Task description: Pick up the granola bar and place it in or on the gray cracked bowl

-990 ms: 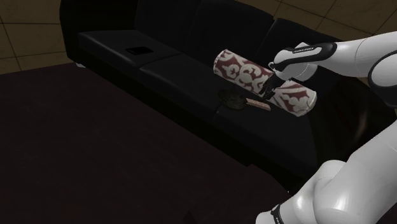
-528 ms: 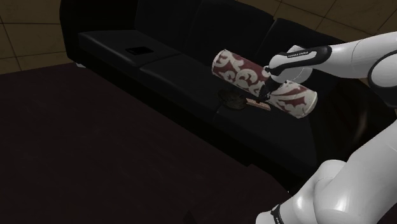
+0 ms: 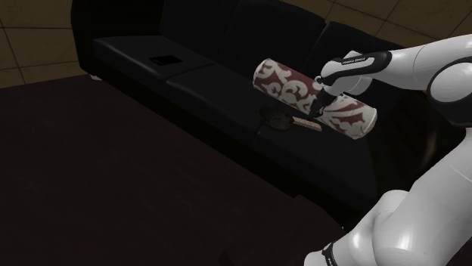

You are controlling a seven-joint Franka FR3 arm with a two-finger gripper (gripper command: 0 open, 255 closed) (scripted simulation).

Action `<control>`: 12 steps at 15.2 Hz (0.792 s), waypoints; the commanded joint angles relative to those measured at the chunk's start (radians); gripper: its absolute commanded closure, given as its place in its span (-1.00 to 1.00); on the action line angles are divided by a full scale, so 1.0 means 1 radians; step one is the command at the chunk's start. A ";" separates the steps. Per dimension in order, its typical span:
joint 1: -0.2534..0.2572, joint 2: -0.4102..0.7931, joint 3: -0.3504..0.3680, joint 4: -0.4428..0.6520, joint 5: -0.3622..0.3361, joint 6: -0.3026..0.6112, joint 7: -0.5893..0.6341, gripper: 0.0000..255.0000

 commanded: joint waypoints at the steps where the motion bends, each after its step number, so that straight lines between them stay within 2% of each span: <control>1: 0.000 0.000 0.000 0.000 0.000 0.000 0.000 -1.00; 3: 0.006 -0.015 -0.012 0.020 -0.113 -0.063 0.025 -1.00; 12: -0.014 0.061 -0.005 -0.023 -0.038 0.028 -0.027 -1.00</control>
